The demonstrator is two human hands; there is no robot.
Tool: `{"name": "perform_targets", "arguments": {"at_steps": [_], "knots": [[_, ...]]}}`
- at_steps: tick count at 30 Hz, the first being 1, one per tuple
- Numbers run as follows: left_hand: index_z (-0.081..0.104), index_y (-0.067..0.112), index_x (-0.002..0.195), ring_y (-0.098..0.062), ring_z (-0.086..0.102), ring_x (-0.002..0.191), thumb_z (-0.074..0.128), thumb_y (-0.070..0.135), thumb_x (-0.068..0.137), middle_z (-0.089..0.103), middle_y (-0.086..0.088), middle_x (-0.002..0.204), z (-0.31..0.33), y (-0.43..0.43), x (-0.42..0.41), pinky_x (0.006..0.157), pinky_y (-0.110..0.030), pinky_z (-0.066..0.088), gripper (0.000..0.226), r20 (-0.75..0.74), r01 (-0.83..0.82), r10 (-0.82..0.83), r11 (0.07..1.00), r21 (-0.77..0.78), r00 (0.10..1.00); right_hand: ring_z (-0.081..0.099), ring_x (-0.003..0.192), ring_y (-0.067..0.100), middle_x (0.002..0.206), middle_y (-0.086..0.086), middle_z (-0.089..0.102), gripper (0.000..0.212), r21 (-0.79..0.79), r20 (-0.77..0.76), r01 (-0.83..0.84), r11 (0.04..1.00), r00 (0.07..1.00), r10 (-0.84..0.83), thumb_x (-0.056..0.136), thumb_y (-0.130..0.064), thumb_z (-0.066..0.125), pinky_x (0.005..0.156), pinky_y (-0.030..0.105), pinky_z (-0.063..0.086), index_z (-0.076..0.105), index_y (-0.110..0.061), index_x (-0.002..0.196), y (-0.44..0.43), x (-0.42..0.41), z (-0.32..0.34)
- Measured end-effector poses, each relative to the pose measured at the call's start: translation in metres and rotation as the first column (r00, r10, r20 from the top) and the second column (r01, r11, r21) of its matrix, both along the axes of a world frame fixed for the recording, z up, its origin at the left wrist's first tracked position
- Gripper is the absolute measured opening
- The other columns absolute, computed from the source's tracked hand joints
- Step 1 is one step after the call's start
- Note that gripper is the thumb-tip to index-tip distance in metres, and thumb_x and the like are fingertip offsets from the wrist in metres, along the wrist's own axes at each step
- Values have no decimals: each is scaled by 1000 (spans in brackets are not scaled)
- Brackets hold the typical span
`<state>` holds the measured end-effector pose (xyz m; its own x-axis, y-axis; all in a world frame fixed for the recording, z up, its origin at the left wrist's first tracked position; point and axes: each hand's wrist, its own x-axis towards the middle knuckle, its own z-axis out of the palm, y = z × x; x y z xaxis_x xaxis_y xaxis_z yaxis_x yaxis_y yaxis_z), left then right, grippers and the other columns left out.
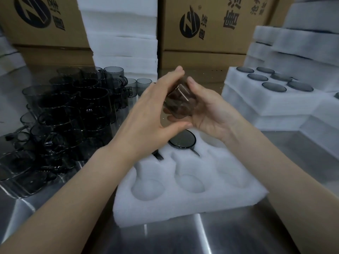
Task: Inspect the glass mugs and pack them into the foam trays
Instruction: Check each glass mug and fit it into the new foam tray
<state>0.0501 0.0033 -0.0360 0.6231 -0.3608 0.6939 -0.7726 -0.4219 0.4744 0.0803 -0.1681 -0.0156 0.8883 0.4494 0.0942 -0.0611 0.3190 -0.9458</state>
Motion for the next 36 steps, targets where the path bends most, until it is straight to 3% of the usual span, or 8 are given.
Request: {"name": "perform_targets", "arguments": {"at_steps": [4,11,16,20,24,27,30,36], "knots": [[34,18,149,-1,33,140,71,23,86,36,1,155,-1,-1,0,111,-10,25,73,47,-75,75,997,-10,996,68,97,29,112,13,67,50,-14,86,100,995,991,-99,84,-35,64,67,37,56,62,-9,126,0,1,-1],[46,14,141,-8,34,141,74,3,81,37,7,150,-2,-4,-2,114,-18,28,67,95,20,-22,1000,23,995,70,78,24,90,6,73,13,73,37,200,977,979,-203,96,-16,57,65,50,59,69,-13,101,1,3,-2],[47,16,139,-8,35,140,74,3,81,40,6,148,-2,-4,-3,112,-15,29,66,87,11,-10,1000,-16,996,72,78,23,92,6,74,23,68,39,186,980,981,-189,97,-21,54,55,41,60,76,-20,91,1,3,-3],[45,25,137,-3,50,130,74,9,82,54,4,140,0,-1,-4,109,-25,40,64,6,-47,50,972,-230,999,67,104,31,131,8,61,41,64,58,90,994,994,-94,102,-37,42,70,38,57,54,-17,136,-1,5,-2],[48,9,136,1,62,109,68,12,87,64,15,113,5,4,-1,92,-20,51,53,-239,-125,-19,810,-573,971,67,105,25,146,4,45,55,-107,390,105,989,919,-55,88,-24,66,83,43,56,47,-30,140,-1,0,-4],[54,13,132,-11,66,108,65,32,85,68,1,111,5,7,0,91,-34,56,52,-345,-208,-11,780,-590,938,66,92,17,134,0,51,68,-303,704,381,874,707,-64,80,-14,78,82,30,55,47,-24,140,4,-4,-6],[62,21,122,-21,69,101,65,42,87,71,-5,105,4,7,1,87,-47,57,40,-352,-224,37,833,-507,935,64,87,15,117,-8,59,59,-331,799,537,776,597,-72,74,-24,83,70,26,52,54,-24,125,3,-6,0],[70,17,93,-12,71,65,54,36,97,72,1,71,2,4,3,67,-34,59,25,-391,-296,127,862,-412,912,54,64,10,75,-6,62,41,-471,658,555,686,739,-147,65,-47,74,63,28,46,61,-40,104,-4,-14,20]]}}
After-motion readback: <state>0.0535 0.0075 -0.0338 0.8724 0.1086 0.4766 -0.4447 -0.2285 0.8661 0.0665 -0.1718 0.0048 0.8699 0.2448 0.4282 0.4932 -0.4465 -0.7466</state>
